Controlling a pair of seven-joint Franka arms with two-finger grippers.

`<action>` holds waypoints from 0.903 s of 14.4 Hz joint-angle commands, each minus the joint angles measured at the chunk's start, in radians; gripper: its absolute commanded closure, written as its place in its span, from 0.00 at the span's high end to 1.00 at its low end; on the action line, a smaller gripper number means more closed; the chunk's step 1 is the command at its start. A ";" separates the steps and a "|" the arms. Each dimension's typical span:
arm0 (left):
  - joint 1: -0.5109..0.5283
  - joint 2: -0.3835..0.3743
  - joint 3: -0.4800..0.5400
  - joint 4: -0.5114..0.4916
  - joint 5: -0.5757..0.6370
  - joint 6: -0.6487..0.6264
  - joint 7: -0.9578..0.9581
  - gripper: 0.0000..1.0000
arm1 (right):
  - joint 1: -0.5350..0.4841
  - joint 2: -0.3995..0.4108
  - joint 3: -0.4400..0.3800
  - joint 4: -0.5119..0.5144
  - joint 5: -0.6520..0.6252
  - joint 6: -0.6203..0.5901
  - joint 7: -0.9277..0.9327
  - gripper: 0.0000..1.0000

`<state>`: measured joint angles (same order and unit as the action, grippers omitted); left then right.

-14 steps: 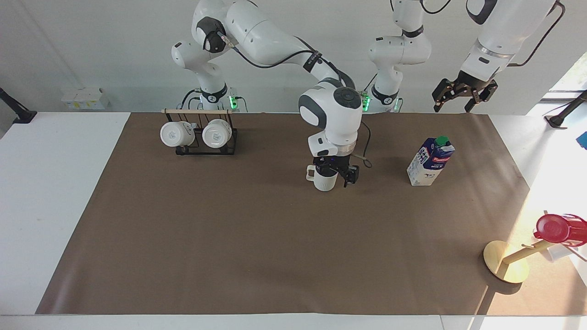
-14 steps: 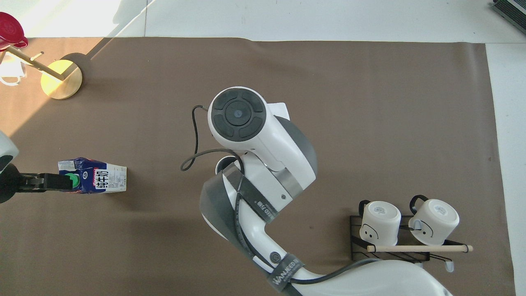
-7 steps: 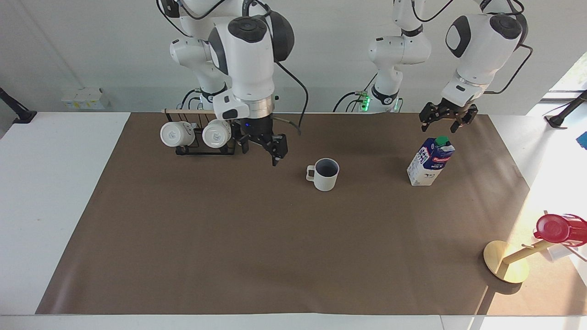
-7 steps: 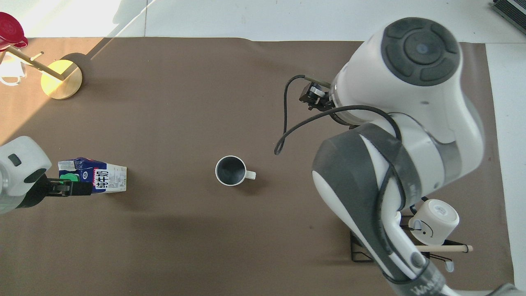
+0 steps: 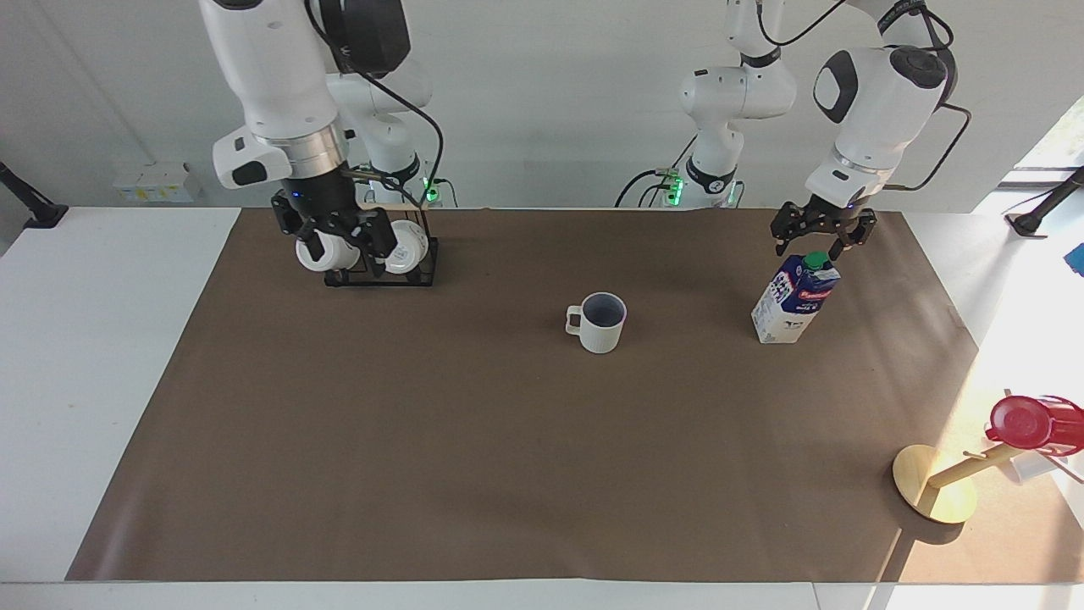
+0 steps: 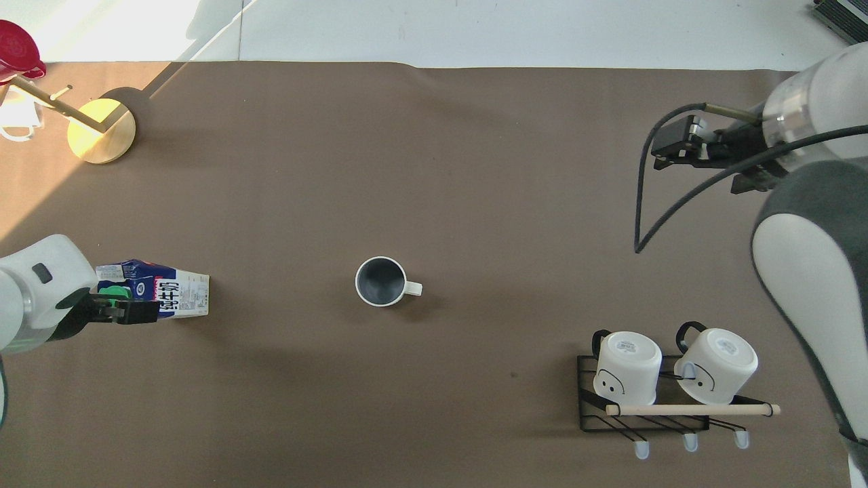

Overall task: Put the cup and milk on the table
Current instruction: 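Release the mug and raise the right gripper away from it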

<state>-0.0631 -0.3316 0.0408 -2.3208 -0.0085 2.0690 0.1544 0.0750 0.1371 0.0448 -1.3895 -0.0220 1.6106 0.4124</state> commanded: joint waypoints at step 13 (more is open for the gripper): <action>0.013 -0.004 -0.001 -0.066 -0.002 0.134 0.093 0.61 | -0.101 -0.001 0.017 0.061 -0.001 -0.081 -0.185 1.00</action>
<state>-0.0595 -0.3315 0.0396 -2.3840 -0.0084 2.1848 0.2187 -0.0105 0.1237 0.0506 -1.3537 -0.0230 1.5545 0.2620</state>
